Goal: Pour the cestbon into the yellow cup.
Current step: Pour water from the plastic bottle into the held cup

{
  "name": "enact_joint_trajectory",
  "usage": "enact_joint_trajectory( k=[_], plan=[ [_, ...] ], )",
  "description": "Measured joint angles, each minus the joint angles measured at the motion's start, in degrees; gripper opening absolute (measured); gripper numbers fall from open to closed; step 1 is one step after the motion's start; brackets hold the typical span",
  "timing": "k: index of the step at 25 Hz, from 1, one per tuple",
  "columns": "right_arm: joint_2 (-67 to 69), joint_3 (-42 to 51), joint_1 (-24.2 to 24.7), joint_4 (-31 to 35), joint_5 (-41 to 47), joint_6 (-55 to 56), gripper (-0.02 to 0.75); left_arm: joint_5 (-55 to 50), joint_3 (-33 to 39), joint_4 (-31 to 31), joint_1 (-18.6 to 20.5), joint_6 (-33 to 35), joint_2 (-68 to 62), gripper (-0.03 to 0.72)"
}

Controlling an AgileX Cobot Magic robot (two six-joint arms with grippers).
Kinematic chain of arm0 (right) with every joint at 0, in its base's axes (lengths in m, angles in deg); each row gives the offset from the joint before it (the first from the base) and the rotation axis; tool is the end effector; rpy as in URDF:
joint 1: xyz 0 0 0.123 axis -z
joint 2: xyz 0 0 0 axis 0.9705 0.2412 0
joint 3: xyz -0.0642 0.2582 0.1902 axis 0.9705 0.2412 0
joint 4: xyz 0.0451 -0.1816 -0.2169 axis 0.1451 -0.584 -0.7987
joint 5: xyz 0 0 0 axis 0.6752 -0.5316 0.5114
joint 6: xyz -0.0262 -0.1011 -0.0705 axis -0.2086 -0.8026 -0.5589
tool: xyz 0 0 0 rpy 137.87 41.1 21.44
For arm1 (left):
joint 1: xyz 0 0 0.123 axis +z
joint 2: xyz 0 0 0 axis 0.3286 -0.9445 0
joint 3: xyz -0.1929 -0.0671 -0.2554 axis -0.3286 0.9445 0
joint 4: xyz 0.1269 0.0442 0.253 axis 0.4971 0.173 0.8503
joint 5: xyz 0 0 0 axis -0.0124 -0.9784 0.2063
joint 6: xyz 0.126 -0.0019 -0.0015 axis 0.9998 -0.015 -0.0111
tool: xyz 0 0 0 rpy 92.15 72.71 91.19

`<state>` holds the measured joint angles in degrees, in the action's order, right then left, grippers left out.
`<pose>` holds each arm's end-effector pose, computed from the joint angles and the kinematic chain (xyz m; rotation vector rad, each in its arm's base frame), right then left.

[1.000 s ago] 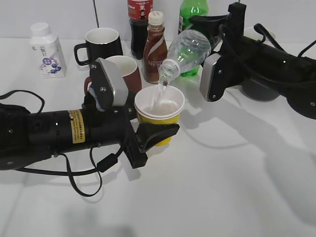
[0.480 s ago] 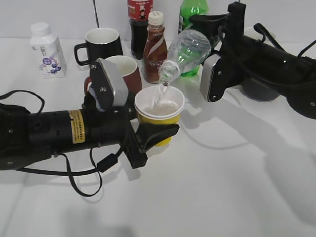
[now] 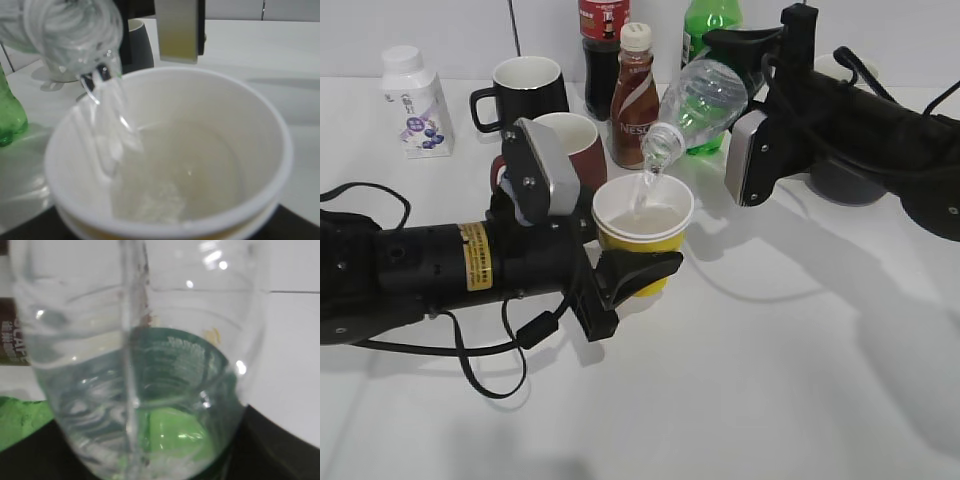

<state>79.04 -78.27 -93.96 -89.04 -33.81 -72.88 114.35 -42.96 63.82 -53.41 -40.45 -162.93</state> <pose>0.3941 0.1871 0.2087 -1.4301 0.5800 -0.6456 0.2733 -0.2656 0.1543 1.1294 1.4946 -0.7302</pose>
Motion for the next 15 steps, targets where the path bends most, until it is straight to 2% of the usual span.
enact_joint_trajectory(
  k=[6, 15],
  plan=[
    [0.0, 0.0, 0.0, 0.0, 0.0, 7.0, 0.464, -0.1, 0.0, 0.0, 0.0, 0.0, 0.0, 0.442],
    [-0.1, 0.2, 0.0, -0.4, 0.7, 26.8, 0.464, 0.6, 0.0, -2.6, 0.0, 0.0, 0.0, 0.442]
  ],
)
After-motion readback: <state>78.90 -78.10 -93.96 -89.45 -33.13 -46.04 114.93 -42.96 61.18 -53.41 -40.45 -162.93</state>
